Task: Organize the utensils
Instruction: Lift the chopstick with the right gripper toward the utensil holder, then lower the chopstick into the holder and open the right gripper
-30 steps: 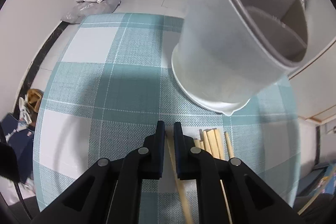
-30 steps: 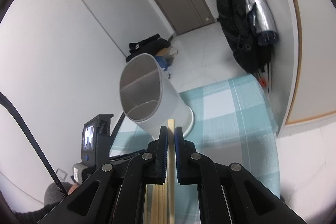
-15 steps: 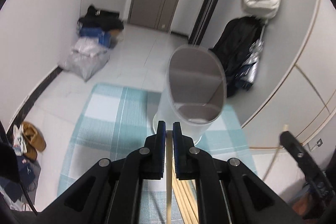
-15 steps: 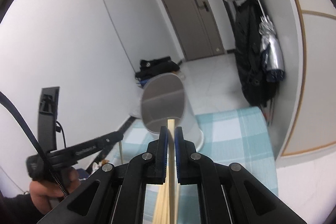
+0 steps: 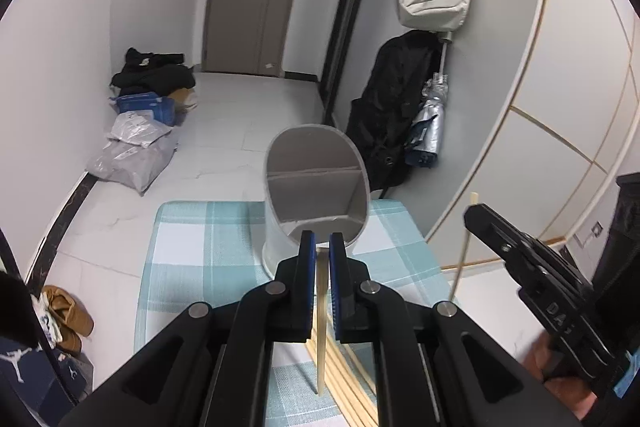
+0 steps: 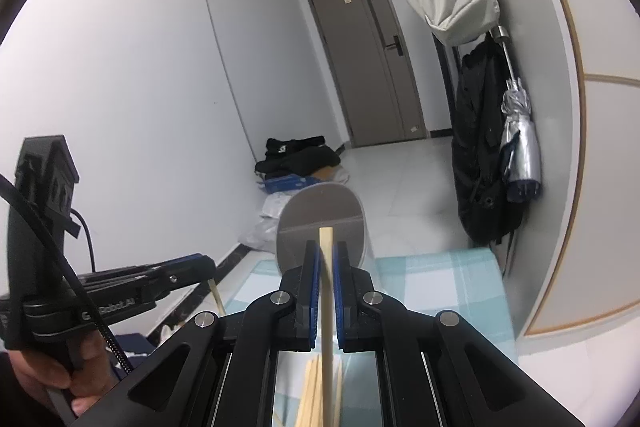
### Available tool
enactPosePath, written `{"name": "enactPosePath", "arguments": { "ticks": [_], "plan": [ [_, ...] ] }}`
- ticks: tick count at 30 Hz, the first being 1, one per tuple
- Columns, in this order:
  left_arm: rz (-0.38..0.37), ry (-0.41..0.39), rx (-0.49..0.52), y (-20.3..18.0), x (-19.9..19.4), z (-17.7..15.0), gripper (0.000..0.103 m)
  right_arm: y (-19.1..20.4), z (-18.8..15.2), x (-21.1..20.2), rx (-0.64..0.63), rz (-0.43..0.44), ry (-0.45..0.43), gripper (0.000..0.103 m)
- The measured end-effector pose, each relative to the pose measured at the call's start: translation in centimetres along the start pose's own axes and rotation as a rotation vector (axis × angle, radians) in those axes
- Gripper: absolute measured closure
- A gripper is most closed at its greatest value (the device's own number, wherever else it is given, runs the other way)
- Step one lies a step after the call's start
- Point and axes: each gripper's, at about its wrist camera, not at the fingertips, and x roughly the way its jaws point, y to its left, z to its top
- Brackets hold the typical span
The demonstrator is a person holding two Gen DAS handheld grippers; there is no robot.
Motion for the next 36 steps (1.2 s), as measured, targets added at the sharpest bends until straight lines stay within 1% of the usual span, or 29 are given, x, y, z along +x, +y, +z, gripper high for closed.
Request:
{"name": "enactPosePath", "arguments": {
  "ticks": [2,6,8,12,15,16,17,21,24,28,32,33,36],
  "plan": [
    [-0.013,-0.003,0.003,0.0,-0.2,0.8,0.1,-0.1,0.6,0.1,0.002,0.007,-0.007,0.097],
    [-0.08,0.005,-0.018,0.3,-0.6,3.4,0.1,-0.4,2.7,0.7,0.014,0.017,-0.026,0.097],
    [-0.112,0.005,-0.032,0.5,-0.7,5.3,0.1,-0.3,3.8,1.1,0.013,0.025,-0.036,0.097],
    [-0.149,-0.012,-0.044,0.9,-0.9,9.2,0.1,0.0,7.4,2.1,0.001,0.053,-0.085,0.097],
    [-0.147,-0.056,-0.04,1.2,-1.2,12.5,0.1,0.4,10.2,3.1,-0.027,0.065,-0.134,0.097],
    [-0.142,-0.071,-0.037,1.4,-1.1,13.0,0.1,0.5,11.3,3.7,-0.039,0.069,-0.153,0.097],
    [-0.135,-0.092,-0.035,1.5,-1.1,14.0,0.1,0.4,11.8,4.1,-0.046,0.072,-0.16,0.097],
    [-0.11,-0.141,-0.014,1.9,-0.2,16.3,0.1,0.4,14.1,6.6,-0.072,0.083,-0.199,0.097],
    [-0.076,-0.172,0.019,2.0,0.7,17.1,0.1,0.0,15.2,9.0,-0.069,0.084,-0.223,0.097],
    [-0.048,-0.203,0.048,2.5,2.1,17.0,0.1,-0.4,15.5,11.6,-0.067,0.083,-0.243,0.097],
    [-0.054,-0.209,0.055,3.0,3.3,16.4,0.1,-0.8,14.9,13.6,-0.075,0.084,-0.253,0.097],
    [-0.07,-0.212,0.055,3.2,3.7,15.8,0.1,-0.7,14.7,13.6,-0.079,0.085,-0.253,0.097],
    [-0.072,-0.203,0.072,3.2,4.5,14.9,0.1,-0.8,13.5,14.2,-0.111,0.094,-0.249,0.097]
  ]
}}
